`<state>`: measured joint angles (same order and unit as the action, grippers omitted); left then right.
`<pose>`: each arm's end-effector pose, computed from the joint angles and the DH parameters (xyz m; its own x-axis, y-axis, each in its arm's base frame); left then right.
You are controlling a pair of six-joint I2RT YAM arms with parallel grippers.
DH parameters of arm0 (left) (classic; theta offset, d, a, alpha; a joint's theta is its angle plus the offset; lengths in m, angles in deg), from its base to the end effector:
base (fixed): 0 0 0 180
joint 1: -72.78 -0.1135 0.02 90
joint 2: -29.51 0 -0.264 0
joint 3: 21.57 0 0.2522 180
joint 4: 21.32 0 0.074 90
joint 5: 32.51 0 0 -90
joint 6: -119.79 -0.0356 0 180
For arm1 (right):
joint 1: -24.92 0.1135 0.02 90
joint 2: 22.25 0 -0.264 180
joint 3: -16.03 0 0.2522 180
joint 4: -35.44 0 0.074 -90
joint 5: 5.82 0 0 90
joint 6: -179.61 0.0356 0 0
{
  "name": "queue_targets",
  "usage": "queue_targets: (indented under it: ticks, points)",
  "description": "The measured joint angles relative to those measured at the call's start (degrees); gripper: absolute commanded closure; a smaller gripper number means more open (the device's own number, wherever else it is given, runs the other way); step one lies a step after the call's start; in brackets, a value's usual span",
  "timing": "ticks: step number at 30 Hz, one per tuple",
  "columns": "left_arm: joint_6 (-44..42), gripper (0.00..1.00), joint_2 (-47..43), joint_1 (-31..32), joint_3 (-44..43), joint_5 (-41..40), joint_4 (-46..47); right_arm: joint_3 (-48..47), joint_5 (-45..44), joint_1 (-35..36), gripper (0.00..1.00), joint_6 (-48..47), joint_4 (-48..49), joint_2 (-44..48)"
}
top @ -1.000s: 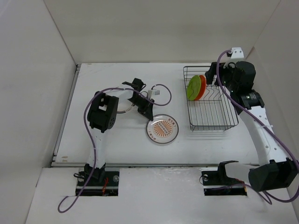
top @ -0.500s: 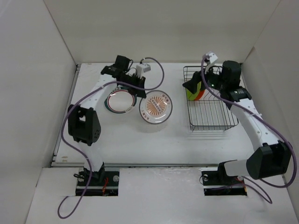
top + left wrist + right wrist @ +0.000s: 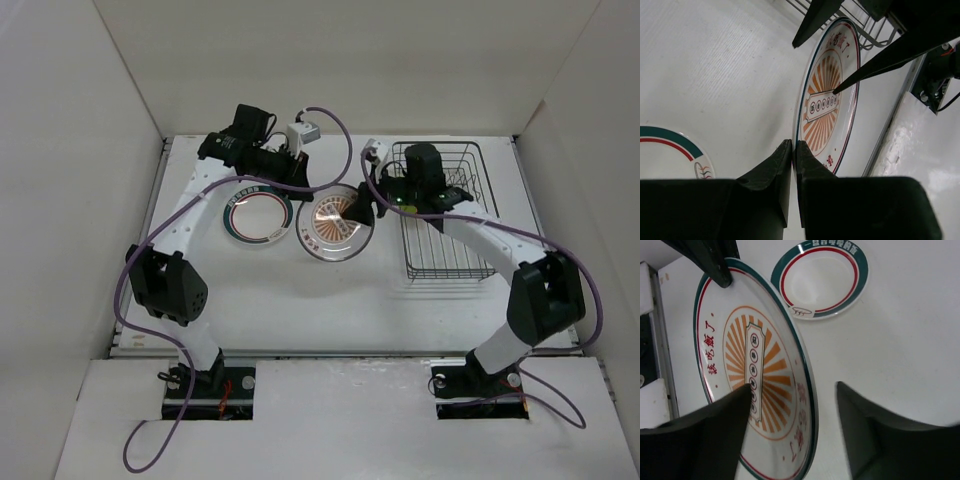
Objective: Load the plates into the dish rack
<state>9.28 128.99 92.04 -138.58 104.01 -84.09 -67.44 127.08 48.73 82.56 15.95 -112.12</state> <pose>0.3439 -0.1475 0.3799 -0.3793 0.3879 -0.8400 0.8992 0.3685 -0.2359 0.3196 0.1675 0.3057 -0.2914 -0.2269 -0.9293 -0.8986 0.3981 0.1846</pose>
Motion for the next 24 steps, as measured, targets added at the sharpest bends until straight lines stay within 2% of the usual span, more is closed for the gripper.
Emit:
queue_targets:
  ticks: [2,3,4,5,7,8,9,10,15,21,24]
  points:
    - [-0.1,1.00,0.0,0.0,0.0,0.2,-0.2,-1.5,1.1,0.7,0.52,-0.2,0.4,-2.0]
    - [-0.1,1.00,0.0,0.0,0.0,0.3,-0.2,-2.2,1.9,1.0,0.68,0.0,0.6,-3.0]
    - [-0.3,1.00,0.0,0.0,0.0,0.1,0.0,-2.8,2.4,1.2,0.91,0.2,0.7,-3.9]
    - [-1.2,1.00,0.0,-0.2,0.0,-0.8,-0.3,-3.2,3.2,1.3,1.00,0.9,0.6,-4.5]
    - [-2.1,1.00,0.0,-0.8,-0.1,-1.4,0.3,-3.6,4.9,1.4,1.00,1.6,0.5,-5.4]
    - [-2.1,0.69,0.0,-1.0,-0.1,-1.9,0.2,-3.7,5.1,1.4,1.00,1.9,0.6,-5.5]
    - [-2.2,0.69,-0.1,-1.0,-0.1,-2.0,0.3,-3.8,5.0,1.4,1.00,2.1,0.6,-5.5]
    - [-0.3,0.01,-0.1,-0.9,-0.1,-2.4,0.8,-3.8,4.3,1.3,1.00,2.2,0.5,-5.1]
    - [5.0,0.00,-0.7,-1.4,0.5,-8.3,4.4,-3.7,-9.4,-3.2,1.00,3.8,-3.2,0.9]
    - [10.3,0.00,-1.9,-2.8,4.7,-21.8,9.0,-8.7,-41.8,-17.3,1.00,7.8,-12.4,12.6]
    - [11.5,0.00,-1.9,-3.1,6.0,-26.8,10.1,-11.2,-53.4,-21.6,1.00,8.1,-14.0,16.1]
